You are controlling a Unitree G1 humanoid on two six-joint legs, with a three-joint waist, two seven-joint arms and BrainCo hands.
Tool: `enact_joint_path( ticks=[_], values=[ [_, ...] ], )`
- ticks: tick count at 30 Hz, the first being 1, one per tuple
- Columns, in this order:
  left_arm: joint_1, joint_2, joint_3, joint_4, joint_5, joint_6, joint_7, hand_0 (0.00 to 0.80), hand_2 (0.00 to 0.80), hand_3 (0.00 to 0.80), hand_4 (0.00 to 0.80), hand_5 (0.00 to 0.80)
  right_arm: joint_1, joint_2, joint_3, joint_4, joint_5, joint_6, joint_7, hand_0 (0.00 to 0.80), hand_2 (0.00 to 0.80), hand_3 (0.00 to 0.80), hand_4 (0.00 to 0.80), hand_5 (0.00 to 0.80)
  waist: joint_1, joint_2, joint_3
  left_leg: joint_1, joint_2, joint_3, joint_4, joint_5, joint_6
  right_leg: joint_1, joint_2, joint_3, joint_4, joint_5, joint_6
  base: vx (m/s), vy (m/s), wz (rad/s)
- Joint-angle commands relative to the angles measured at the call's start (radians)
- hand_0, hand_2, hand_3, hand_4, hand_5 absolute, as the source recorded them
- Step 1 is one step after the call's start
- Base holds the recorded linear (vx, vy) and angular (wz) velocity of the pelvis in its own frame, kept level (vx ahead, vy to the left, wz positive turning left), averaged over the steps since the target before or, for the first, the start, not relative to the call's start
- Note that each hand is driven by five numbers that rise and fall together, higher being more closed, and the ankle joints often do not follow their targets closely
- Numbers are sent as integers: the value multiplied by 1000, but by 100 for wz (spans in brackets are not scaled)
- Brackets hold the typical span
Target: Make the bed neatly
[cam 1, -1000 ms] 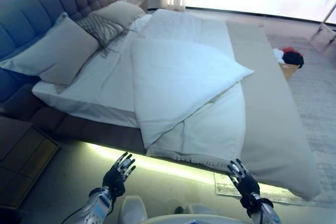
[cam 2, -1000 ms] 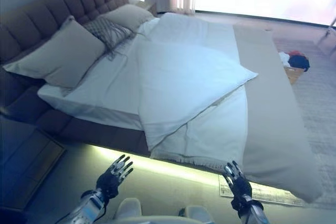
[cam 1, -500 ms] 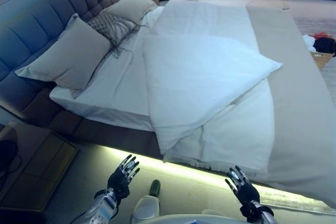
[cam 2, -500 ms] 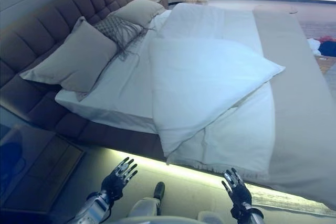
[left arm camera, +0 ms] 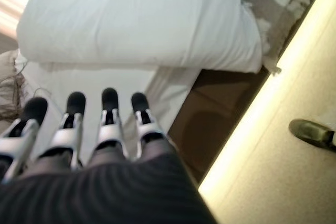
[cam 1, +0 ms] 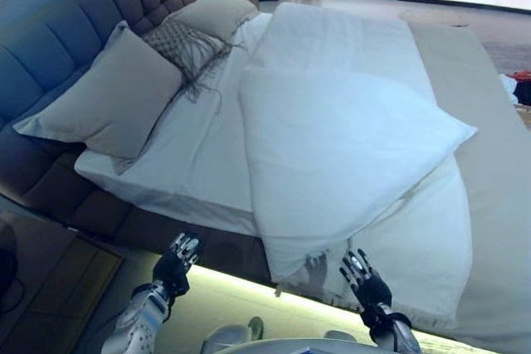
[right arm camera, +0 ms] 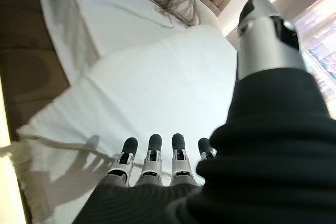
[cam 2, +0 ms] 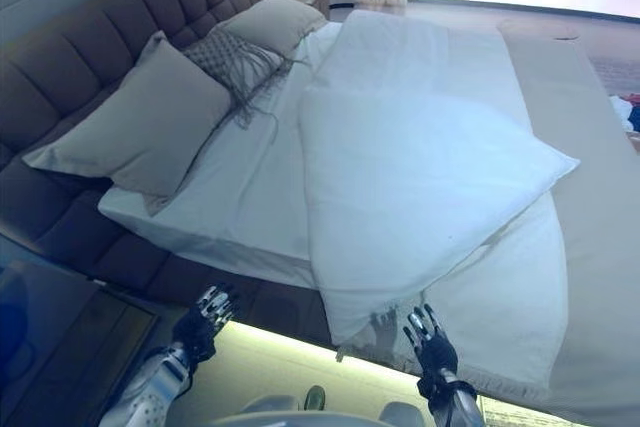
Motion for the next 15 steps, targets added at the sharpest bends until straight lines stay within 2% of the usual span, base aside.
enact_joint_path(
  ticks=[1,6,9,11,15],
  values=[
    [-17,23,30,-46,1,-45,-11,0,0,0,0,0,5,-21,-41,-33,45,-47,11,0,0,0,0,0,-32,-29,-24,-37,-48,-33,44,14,12,36,37,5,-245,270,7,175,-136,-15],
    [-15,14,54,-67,-31,-30,-23,0,0,0,0,0,-13,-16,-72,-10,30,-49,-34,0,0,0,0,0,-48,-45,-26,5,-15,-9,36,-36,-4,13,40,42,-343,337,46,174,-141,-5],
    [-27,-4,59,-56,-46,-28,-25,0,0,0,0,0,-14,-9,-84,17,20,-63,-28,0,0,0,0,0,-60,-52,-27,8,12,14,48,-59,-11,10,43,49,-348,322,54,159,-173,-2],
    [-40,-17,40,-32,-32,-28,-14,0,0,0,0,0,-11,-2,-109,42,37,-53,-41,0,0,0,0,0,-66,-59,-32,-5,22,7,70,-63,-21,24,48,64,-348,309,55,163,-197,14],
    [-20,-18,42,-59,6,-14,-18,0,0,0,0,0,-16,-17,-124,37,93,-40,-87,0,0,0,0,0,-64,-79,-25,-14,74,46,169,-97,-52,35,44,13,-326,283,37,125,-185,33]
  ],
)
